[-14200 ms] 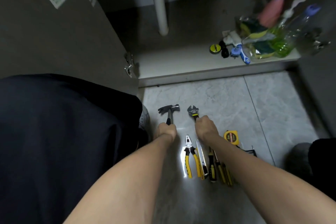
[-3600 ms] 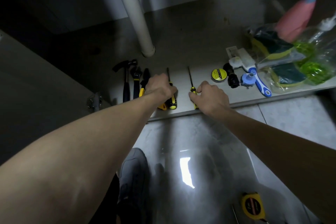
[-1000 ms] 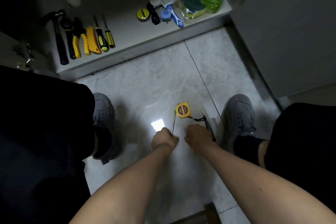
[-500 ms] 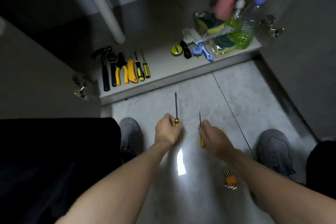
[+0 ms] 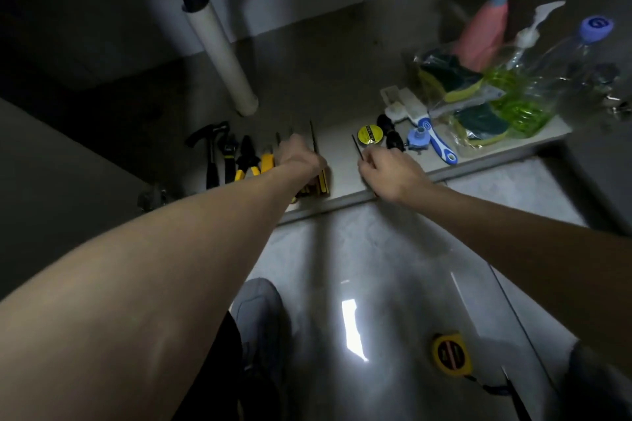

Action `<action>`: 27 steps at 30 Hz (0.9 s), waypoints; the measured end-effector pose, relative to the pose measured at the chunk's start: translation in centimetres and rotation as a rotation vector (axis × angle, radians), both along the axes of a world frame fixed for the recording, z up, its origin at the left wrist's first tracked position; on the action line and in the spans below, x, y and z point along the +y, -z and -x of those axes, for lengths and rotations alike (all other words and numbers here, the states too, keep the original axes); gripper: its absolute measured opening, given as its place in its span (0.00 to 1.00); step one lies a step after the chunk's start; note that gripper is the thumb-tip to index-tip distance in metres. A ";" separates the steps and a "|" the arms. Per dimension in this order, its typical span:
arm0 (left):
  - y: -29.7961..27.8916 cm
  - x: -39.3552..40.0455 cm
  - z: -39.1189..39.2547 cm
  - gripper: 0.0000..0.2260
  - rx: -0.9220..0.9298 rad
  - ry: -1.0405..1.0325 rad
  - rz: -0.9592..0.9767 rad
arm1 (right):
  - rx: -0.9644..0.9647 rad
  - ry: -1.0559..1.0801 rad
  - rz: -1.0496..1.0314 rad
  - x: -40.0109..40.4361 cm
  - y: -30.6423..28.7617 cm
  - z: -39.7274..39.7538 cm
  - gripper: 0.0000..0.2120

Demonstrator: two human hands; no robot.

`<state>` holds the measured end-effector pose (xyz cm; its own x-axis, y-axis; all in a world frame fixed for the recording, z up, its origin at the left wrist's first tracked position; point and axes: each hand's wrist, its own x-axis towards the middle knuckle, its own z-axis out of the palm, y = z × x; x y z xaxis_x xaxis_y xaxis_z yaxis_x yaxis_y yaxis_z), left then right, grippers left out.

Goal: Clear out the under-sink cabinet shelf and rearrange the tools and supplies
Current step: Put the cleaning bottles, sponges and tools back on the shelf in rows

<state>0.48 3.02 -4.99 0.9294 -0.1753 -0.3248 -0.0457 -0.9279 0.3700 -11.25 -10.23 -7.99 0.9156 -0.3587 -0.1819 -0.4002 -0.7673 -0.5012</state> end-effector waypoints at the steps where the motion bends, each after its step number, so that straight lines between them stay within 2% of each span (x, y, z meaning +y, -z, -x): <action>1: 0.3 0.0 -0.5 0.13 -0.002 0.014 -0.022 | 0.012 -0.002 0.013 0.2 0.5 -0.9 0.13; 4: 1.1 0.3 -0.9 0.12 -0.045 0.068 -0.074 | 0.004 0.030 0.040 0.8 1.9 -2.6 0.14; 10: 1.7 0.6 -1.1 0.12 -0.092 0.077 -0.051 | -0.036 0.090 0.035 2.0 2.6 -4.3 0.20; 23: 2.3 1.0 -0.7 0.13 -0.145 0.077 -0.080 | -0.045 0.114 -0.014 2.3 3.2 -3.3 0.16; 27: 2.3 1.4 -0.4 0.13 -0.184 0.078 -0.140 | -0.048 0.121 -0.017 2.3 3.4 -3.4 0.15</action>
<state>0.93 4.42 -7.26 0.9606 -0.2137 -0.1779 -0.1736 -0.9606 0.2170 -7.89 -7.91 -11.43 0.8736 -0.4642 -0.1459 -0.4645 -0.7060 -0.5347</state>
